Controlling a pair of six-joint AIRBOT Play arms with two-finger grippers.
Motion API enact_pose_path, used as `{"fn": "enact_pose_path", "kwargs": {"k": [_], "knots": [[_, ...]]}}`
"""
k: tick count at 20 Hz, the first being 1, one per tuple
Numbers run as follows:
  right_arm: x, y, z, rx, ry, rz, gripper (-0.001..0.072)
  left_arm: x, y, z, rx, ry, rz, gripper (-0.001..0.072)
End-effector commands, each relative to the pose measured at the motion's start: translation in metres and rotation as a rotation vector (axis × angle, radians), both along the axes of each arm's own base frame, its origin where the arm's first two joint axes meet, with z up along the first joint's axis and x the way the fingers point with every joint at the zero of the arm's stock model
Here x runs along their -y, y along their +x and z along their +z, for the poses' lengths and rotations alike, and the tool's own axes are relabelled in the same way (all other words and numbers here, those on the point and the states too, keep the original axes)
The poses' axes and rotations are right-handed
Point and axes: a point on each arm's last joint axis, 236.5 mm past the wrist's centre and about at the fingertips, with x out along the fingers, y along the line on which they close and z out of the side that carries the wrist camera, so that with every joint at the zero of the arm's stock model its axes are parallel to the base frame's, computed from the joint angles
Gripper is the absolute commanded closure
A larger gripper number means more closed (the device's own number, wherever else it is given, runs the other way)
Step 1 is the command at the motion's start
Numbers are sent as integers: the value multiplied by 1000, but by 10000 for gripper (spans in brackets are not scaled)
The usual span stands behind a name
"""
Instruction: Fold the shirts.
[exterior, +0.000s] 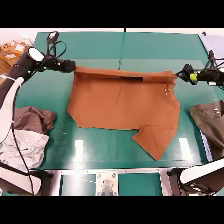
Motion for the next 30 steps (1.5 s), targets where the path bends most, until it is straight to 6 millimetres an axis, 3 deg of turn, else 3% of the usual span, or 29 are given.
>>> {"fn": "enact_pose_path", "kwargs": {"k": [1,5,10,11,12,13,14,16,17,18,21,24,26,28,30], "knots": [[-15,-46,-9,-82,5,48,700,-7,-23,-27,-119,50,-49,686],[-24,-85,-25,-125,-11,4,700,-6,-27,-57,-191,51,-55,686],[-27,-108,-63,-196,0,-42,692,-3,-44,-84,-305,34,-62,685],[-26,-109,-62,-199,2,-38,528,-3,-45,-83,-316,25,-49,683],[-26,-111,-59,-203,14,-29,355,-1,-49,-80,-336,20,-54,485],[-25,-114,-53,-214,30,-9,341,-2,-56,-75,-373,16,-68,180],[-23,-119,-47,-231,53,3,362,-6,-65,-68,-416,16,-86,175],[-17,-132,-34,-260,100,15,699,-15,-84,-50,-512,6,-105,319],[-13,-138,-29,-262,106,12,698,-22,-91,-41,-553,-3,-100,450],[-10,-145,-23,-267,112,7,698,-29,-98,-34,-589,-10,-94,687],[-5,-171,-9,-303,75,-46,699,-41,-108,-18,-633,-17,-60,687],[-5,-217,-4,-405,-3,-121,699,-27,-127,0,-606,0,-65,688],[-4,-262,-9,-504,-75,-169,699,-9,-156,2,-595,10,-80,687],[-6,-310,-18,-610,-141,-210,699,8,-195,-10,-572,18,-75,688],[-20,-341,-29,-659,-136,-240,683,17,-233,-27,-547,7,-34,686]]}}
